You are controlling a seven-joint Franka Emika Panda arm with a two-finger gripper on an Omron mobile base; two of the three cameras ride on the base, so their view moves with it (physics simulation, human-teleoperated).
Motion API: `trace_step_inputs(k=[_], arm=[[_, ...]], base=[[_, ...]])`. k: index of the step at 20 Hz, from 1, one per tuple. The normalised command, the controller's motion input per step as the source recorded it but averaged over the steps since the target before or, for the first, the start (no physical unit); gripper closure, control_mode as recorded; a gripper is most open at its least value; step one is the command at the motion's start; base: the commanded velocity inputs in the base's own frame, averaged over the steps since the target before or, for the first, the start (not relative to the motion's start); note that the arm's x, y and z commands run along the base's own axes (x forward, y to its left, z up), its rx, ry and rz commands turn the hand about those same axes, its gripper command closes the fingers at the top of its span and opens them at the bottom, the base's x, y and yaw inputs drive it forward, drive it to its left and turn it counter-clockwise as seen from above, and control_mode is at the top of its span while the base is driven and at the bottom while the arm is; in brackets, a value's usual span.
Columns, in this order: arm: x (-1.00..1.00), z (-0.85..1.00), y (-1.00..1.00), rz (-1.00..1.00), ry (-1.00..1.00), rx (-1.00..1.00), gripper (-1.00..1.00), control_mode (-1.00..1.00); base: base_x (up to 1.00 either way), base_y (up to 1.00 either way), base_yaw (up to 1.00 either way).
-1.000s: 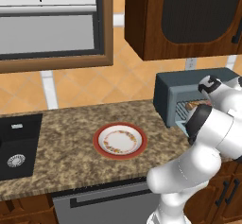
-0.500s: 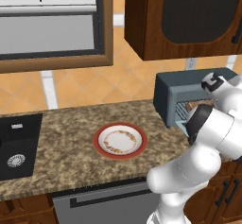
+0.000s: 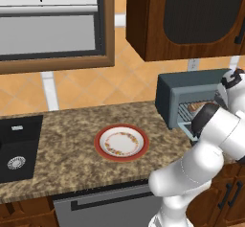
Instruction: Pick up the kebab skewer and baguette bread, and place them inside the toaster oven. Close the toaster oven door and start by setting the timer.
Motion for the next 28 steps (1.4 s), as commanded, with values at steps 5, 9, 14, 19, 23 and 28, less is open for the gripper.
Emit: trace_step_inputs(k=[5,9,14,19,23,28], arm=[[-0.42,0.00,-0.18,0.59,0.00,-0.06,-1.00,-1.00],[-0.17,-0.17,0.10,0.70,0.00,-0.13,-1.00,-1.00],[-0.33,-0.36,0.48,0.47,-0.03,-0.16,-1.00,-1.00],[-0.14,-0.26,0.66,0.20,-0.02,-0.19,-1.00,-1.00],[-0.18,-0.03,0.48,0.07,-0.02,-0.11,-1.00,-1.00],[-0.11,-0.04,0.33,0.03,-0.31,-0.13,-1.00,-1.00]], base=[[0.00,0.00,0.00],[0.00,0.00,0.00],[0.00,0.00,0.00],[0.00,0.00,0.00],[0.00,0.00,0.00],[0.00,0.00,0.00]])
